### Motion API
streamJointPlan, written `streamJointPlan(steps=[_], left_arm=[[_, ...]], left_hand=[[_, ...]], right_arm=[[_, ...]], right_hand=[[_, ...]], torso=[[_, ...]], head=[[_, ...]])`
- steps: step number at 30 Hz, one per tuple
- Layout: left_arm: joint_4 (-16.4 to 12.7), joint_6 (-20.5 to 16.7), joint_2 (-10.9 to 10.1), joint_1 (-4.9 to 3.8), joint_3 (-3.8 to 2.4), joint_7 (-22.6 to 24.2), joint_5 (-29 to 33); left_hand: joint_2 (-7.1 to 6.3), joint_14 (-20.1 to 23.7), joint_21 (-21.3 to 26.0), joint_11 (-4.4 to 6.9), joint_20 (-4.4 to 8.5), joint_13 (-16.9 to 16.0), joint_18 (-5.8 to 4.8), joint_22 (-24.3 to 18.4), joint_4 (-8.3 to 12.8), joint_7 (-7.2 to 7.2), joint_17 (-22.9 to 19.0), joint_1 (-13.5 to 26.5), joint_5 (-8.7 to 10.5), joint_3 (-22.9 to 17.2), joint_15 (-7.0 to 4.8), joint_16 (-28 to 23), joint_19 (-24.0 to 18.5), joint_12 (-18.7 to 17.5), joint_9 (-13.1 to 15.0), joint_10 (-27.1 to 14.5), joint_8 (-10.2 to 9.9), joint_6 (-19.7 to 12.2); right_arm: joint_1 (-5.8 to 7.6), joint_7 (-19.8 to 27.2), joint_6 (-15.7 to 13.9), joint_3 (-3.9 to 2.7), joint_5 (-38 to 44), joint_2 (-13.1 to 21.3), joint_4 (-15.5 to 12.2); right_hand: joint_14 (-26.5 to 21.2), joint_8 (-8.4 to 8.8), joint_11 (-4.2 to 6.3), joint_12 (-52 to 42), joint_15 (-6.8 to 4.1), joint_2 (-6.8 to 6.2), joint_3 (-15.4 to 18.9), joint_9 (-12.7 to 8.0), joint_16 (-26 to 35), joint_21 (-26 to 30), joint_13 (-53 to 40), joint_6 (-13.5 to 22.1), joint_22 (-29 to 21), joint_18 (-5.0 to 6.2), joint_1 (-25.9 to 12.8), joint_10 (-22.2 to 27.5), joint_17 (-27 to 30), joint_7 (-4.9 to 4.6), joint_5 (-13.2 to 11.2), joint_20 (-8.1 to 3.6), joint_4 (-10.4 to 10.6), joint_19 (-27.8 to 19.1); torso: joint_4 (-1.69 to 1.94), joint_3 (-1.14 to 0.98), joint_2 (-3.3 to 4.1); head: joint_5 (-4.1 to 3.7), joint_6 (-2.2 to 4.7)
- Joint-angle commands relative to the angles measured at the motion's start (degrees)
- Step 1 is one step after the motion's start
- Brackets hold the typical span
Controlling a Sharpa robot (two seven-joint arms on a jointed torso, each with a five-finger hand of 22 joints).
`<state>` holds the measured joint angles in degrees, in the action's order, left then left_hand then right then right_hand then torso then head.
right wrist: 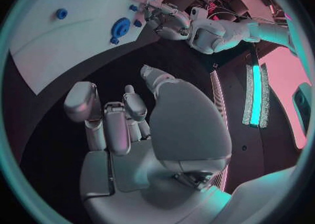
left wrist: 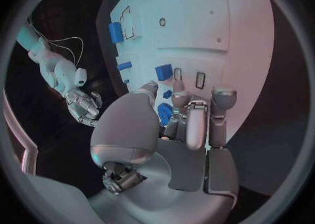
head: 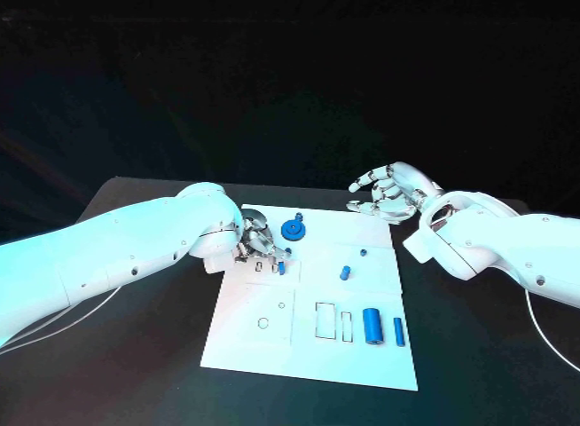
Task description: Assemble the parts on the task board
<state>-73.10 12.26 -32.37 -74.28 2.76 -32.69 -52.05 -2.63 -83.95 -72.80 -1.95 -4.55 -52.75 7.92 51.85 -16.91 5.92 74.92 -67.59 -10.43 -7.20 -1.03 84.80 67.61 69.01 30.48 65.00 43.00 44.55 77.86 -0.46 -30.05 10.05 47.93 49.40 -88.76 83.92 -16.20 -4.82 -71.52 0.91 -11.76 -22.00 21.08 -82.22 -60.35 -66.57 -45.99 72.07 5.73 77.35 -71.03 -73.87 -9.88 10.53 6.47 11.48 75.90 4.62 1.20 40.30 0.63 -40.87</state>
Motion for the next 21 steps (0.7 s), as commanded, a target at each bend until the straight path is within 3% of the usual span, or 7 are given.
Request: streamJointPlan(steps=[1, 17, 21], left_arm=[[0.1, 2.0, 0.2, -0.03, 0.00, 0.1, 0.1], [-0.7, 4.7, 0.3, 0.06, 0.04, 0.3, 1.3], [-0.7, 4.6, 0.3, 0.07, 0.04, 0.2, 1.4]], left_hand=[[0.31, -2.8, -0.4, 0.02, 0.02, -0.1, -0.72, 0.1, 0.1, 0.12, 6.1, 0.0, -0.18, 0.3, -0.52, 0.3, 0.6, -0.2, 0.1, -0.1, 0.3, -0.4], [0.80, -3.1, -1.0, 0.40, 0.19, -0.3, -0.83, 1.0, 0.1, -0.34, 6.7, -1.3, -0.23, 0.0, -0.81, 0.7, 0.9, -0.1, 1.2, 0.5, 1.3, 0.2], [0.83, -3.1, -1.0, 0.43, 0.20, -0.3, -0.83, 1.0, 0.1, -0.38, 6.8, -1.4, -0.23, -0.1, -0.84, 0.7, 0.9, -0.1, 1.3, 0.5, 1.3, 0.2]], right_arm=[[0.00, 0.7, 0.0, -0.02, 0.0, -0.1, 0.1], [-0.07, 0.3, 0.6, -0.02, 0.0, -0.7, 0.6], [-0.09, 0.1, 0.7, -0.01, 0.0, -0.8, 0.6]], right_hand=[[1.7, -0.33, -0.08, 0.1, -0.43, -0.20, -0.1, -0.1, 0.4, 0.3, 0.0, 0.4, 0.0, 0.60, -0.1, 0.3, 0.0, 0.01, -0.2, 0.00, 0.4, -0.4], [1.7, -0.40, -0.06, 0.1, -0.44, -0.17, -0.1, -0.1, 0.4, 0.4, -0.1, 0.3, -0.1, 0.62, 0.0, 0.2, 0.1, 0.02, -0.1, -0.01, 0.4, -0.5], [1.7, -0.46, -0.05, 0.0, -0.45, -0.15, -0.2, -0.1, 0.5, 0.5, -0.1, 0.3, -0.1, 0.62, 0.0, 0.2, 0.1, 0.03, -0.1, -0.02, 0.4, -0.4]], torso=[[0.03, 0.00, -0.02], [0.06, 0.07, -0.05], [-0.01, 0.00, -0.04]], head=[[0.04, 0.06], [0.33, 0.09], [0.25, 0.14]])
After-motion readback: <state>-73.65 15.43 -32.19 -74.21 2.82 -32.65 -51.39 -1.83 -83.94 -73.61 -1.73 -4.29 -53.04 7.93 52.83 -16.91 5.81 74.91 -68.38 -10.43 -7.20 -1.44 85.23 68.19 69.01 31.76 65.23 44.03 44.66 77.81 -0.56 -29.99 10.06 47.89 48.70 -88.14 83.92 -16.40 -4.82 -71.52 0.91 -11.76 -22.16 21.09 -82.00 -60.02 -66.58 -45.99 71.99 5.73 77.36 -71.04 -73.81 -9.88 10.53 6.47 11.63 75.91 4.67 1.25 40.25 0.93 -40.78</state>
